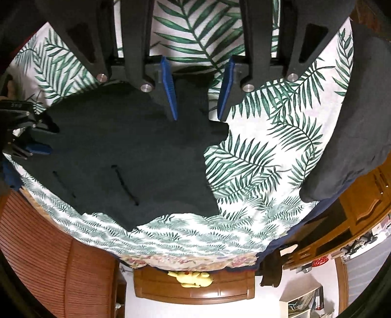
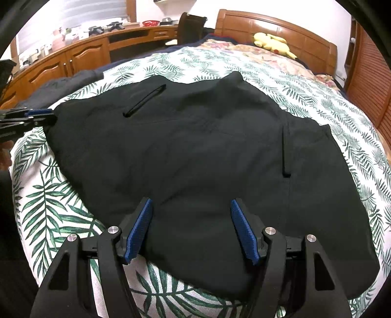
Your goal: Fold large clothes
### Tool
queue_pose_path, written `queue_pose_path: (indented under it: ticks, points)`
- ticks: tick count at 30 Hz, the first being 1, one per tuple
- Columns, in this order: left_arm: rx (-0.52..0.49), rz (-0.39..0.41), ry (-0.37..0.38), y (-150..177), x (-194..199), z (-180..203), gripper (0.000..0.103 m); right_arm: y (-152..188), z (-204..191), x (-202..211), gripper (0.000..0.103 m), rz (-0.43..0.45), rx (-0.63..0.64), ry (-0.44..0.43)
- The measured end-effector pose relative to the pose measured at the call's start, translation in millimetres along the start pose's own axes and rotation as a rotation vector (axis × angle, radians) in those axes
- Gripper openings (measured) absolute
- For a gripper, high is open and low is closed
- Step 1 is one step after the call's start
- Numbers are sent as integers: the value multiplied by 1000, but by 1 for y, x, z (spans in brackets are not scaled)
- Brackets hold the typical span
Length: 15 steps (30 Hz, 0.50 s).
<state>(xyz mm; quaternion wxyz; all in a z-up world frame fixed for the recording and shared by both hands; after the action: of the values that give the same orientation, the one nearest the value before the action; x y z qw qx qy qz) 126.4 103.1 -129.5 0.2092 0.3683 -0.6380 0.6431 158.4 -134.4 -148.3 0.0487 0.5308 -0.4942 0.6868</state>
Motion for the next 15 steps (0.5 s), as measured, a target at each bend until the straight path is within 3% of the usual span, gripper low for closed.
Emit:
queue_pose_path:
  ticks: [15]
  points:
    - [2, -44, -10, 7, -21, 6, 37, 3, 1, 2, 74, 13, -2, 6]
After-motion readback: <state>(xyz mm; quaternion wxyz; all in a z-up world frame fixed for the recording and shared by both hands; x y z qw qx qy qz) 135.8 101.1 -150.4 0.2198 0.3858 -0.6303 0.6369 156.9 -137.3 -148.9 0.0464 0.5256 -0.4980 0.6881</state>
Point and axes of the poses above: each gripper's, at about its wrist camera, not at the fingertips, and x roughly against the way its jaws point, z to its right, y to its underside, the point moved 1 cm from there along -x, roughly the way its jaws point, and after that the axes turned 8 degrees about -y, right-handed, at the moved point
